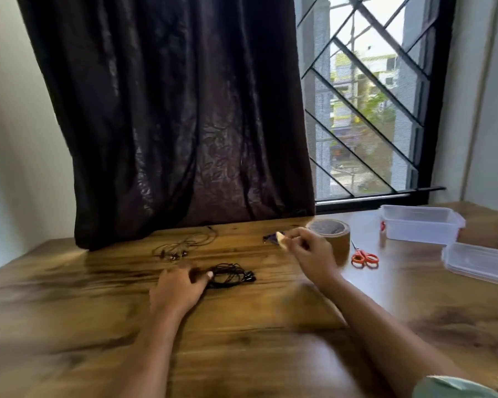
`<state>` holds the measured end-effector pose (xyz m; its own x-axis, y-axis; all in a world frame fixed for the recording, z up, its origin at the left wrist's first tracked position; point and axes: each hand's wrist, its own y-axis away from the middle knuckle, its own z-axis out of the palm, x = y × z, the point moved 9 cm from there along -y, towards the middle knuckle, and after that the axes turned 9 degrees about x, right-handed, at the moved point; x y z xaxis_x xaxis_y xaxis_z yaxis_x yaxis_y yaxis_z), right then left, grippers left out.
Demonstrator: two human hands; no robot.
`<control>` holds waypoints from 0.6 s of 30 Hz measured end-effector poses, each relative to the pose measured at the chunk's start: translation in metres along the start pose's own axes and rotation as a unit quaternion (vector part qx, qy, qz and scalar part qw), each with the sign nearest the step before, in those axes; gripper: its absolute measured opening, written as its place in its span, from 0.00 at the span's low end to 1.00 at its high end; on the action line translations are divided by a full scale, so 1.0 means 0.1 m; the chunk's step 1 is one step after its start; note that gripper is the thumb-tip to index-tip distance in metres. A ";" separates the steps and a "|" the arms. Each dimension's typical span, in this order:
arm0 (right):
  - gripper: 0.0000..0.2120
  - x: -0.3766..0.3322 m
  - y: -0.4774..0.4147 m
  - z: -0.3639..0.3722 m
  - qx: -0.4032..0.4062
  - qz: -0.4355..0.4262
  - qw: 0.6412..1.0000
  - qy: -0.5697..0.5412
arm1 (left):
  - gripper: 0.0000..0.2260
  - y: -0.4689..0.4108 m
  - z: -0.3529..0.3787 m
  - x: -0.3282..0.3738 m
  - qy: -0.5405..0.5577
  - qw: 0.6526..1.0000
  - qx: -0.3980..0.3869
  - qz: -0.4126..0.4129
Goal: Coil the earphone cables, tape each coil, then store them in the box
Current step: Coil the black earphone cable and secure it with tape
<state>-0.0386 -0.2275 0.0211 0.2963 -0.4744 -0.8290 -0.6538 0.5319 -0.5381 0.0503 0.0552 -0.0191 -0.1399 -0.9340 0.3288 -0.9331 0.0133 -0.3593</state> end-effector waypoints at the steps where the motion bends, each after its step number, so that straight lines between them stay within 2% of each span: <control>1: 0.04 -0.05 0.03 0.16 -0.015 0.021 0.999 -0.027 | 0.28 -0.01 0.05 0.03 -0.004 1.000 -0.014 0.004; 3: 0.04 -0.10 0.10 0.50 -0.031 0.061 0.995 -0.072 | 0.30 -0.04 0.07 0.12 -0.009 1.000 -0.010 0.013; 6: 0.04 -0.08 0.22 0.90 -0.043 0.068 0.995 -0.055 | 0.31 -0.09 0.11 0.18 0.011 1.000 -0.008 0.021; 9: 0.04 -0.02 0.27 1.08 -0.083 0.042 0.996 -0.004 | 0.23 -0.16 0.13 0.20 0.014 0.999 0.014 0.034; 13: 0.09 -0.01 0.25 1.07 -0.083 0.032 0.995 -0.033 | 0.10 -0.24 0.12 0.28 0.057 0.997 0.030 0.039; 15: 0.08 -0.05 0.27 1.10 -0.093 0.020 0.995 -0.037 | 0.08 -0.27 0.15 0.34 0.039 0.997 0.023 0.057; 18: 0.07 -0.13 0.29 1.10 -0.092 -0.002 0.994 -0.051 | 0.10 -0.19 0.19 0.53 -0.025 0.991 0.024 0.132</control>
<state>0.0153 -0.1287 0.0000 0.3621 -0.3974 -0.8432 -0.7664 0.3880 -0.5120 0.0670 -0.0012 -0.0117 -0.3591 -0.9167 0.1752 -0.8493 0.2431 -0.4686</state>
